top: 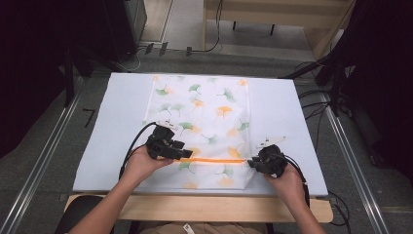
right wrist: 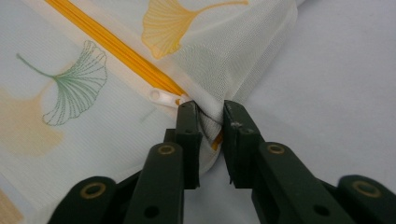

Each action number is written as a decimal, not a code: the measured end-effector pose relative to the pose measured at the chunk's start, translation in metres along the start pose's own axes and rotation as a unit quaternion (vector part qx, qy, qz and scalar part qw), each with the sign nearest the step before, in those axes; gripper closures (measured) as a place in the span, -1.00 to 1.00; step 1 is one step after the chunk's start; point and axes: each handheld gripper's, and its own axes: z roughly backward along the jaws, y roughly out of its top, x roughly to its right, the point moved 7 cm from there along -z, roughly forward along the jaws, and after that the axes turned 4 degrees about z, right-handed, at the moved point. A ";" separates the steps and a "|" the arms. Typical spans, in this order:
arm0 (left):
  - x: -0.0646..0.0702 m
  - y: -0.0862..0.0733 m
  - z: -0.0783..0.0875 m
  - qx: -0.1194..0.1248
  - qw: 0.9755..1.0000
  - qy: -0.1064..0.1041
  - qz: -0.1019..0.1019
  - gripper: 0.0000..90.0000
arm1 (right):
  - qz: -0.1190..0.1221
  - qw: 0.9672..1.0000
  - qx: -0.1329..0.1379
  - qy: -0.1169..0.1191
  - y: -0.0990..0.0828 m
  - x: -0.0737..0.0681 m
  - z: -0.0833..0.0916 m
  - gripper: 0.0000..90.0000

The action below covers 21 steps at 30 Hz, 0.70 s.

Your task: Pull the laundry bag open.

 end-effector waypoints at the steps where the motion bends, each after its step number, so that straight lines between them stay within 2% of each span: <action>1: 0.001 0.000 -0.001 0.000 1.000 -0.002 -0.002 0.03 | -0.006 1.000 -0.001 0.008 0.000 -0.001 0.000 0.86; 5: 0.006 0.001 -0.004 -0.001 1.000 -0.010 -0.010 0.05 | -0.024 0.999 -0.004 0.031 0.002 0.001 0.000 0.89; 14: 0.017 0.000 -0.010 -0.005 0.999 -0.025 -0.031 0.11 | -0.025 0.999 0.021 0.039 0.008 0.001 0.011 0.89; 17: 0.022 0.001 -0.012 -0.002 0.999 -0.030 -0.030 0.10 | -0.027 0.998 0.028 0.042 0.009 0.001 0.014 0.88; 18: 0.024 0.001 -0.013 -0.005 0.999 -0.029 -0.035 0.11 | -0.028 0.998 0.029 0.051 0.010 0.000 0.016 0.88; 21: 0.029 0.001 -0.017 -0.008 0.999 -0.032 -0.042 0.11 | -0.029 0.998 0.031 0.055 0.011 -0.001 0.017 0.88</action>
